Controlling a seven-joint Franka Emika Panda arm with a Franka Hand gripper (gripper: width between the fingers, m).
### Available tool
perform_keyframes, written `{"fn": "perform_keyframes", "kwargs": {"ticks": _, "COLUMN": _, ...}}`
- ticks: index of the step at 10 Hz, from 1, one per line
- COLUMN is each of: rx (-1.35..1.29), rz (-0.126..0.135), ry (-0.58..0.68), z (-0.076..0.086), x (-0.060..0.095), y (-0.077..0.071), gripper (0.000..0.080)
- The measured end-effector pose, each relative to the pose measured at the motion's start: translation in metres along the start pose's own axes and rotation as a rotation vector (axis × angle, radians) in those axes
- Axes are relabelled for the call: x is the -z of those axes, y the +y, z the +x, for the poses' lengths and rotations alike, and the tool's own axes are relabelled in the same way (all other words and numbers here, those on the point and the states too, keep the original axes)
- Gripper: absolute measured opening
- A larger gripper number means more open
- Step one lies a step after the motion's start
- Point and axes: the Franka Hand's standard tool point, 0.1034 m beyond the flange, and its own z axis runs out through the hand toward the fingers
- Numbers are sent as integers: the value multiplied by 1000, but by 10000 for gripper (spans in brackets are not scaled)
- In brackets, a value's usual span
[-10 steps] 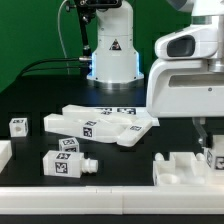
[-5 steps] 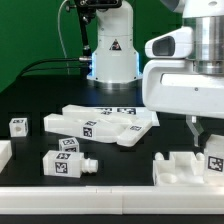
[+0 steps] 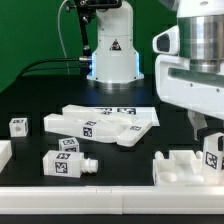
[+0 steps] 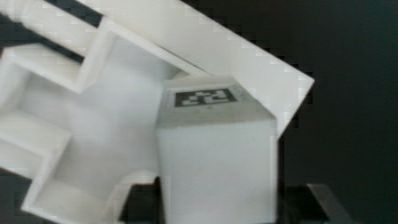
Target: Assemble chair
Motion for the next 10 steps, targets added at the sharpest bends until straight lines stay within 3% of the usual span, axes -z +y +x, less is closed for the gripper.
{"fn": "perform_keyframes", "kwargs": {"ticks": 7, "rx": -686, "rz": 47, "ry": 5, "z": 3, "x": 0, "y": 6, "gripper": 281}}
{"fn": "perform_keyframes", "kwargs": {"ticks": 10, "rx": -704, "rz": 47, "ry": 22, "z": 3, "x": 1, "y": 7, "gripper": 285}}
